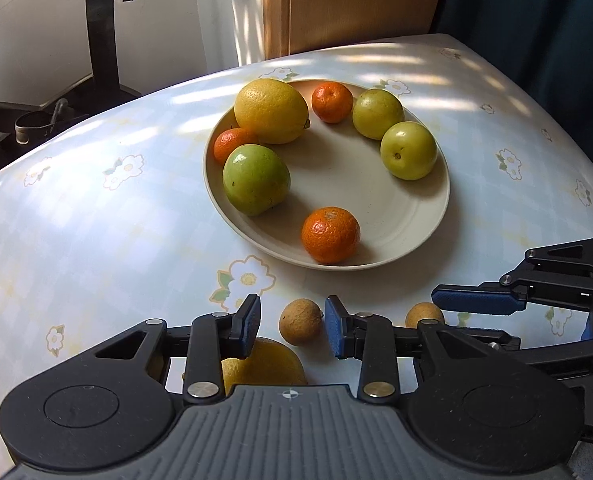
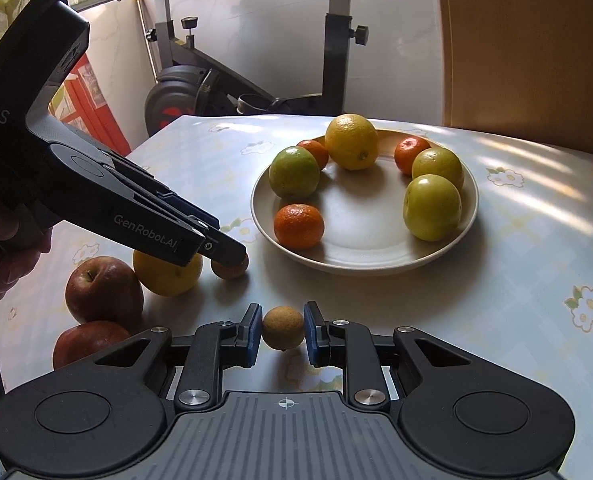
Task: Organize fruits
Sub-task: 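Grasp a brown kiwi with the left gripper while the right gripper grasps another kiwi, then carry the kiwi over the plate with the left gripper while the right gripper carries its kiwi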
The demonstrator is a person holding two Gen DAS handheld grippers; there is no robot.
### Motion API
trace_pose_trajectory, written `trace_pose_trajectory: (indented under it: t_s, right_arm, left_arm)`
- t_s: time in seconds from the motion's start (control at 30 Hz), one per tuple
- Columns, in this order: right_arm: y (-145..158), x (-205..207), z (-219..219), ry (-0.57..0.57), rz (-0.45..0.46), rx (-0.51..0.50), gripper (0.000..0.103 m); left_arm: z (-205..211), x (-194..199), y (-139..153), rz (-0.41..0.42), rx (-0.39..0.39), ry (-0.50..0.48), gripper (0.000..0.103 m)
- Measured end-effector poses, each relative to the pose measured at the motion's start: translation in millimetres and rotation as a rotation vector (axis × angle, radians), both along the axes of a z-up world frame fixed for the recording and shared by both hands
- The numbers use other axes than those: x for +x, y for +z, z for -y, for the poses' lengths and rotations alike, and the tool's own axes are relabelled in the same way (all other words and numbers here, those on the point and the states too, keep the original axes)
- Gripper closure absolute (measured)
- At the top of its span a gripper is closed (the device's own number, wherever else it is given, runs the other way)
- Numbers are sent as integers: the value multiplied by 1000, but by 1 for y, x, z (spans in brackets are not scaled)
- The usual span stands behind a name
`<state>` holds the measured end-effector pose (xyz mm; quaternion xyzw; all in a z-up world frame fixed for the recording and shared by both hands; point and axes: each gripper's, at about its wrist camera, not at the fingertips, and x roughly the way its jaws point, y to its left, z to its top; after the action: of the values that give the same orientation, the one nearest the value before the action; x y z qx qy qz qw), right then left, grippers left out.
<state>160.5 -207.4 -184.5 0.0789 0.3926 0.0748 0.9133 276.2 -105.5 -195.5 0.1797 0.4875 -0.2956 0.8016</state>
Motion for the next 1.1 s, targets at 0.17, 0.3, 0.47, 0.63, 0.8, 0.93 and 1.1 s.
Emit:
trace_pose_trajectory:
  t_s: [0.17, 0.3, 0.47, 0.63, 0.8, 0.93, 1.1]
  right_arm:
    - [1, -1, 6, -14, 6, 3, 83]
    - [2, -3, 10, -24, 10, 4, 82]
    - [2, -3, 11, -24, 6, 1, 82]
    - [1, -3, 8, -16, 4, 0, 83]
    - [2, -2, 6, -10, 4, 0, 83]
    - [2, -1, 0, 6, 3, -6, 83]
    - [3, 1, -2, 14, 10, -16, 83]
  left_arm:
    - [7, 8, -8, -40, 33, -34, 66]
    - [9, 6, -9, -42, 44, -34, 69]
    - [9, 3, -9, -36, 17, -20, 75]
    - [3, 1, -4, -46, -33, 5, 75]
    - [-4, 1, 5, -47, -97, 45, 75]
    - [-3, -3, 12, -41, -132, 51, 75]
    - [1, -5, 18, -23, -144, 55, 75]
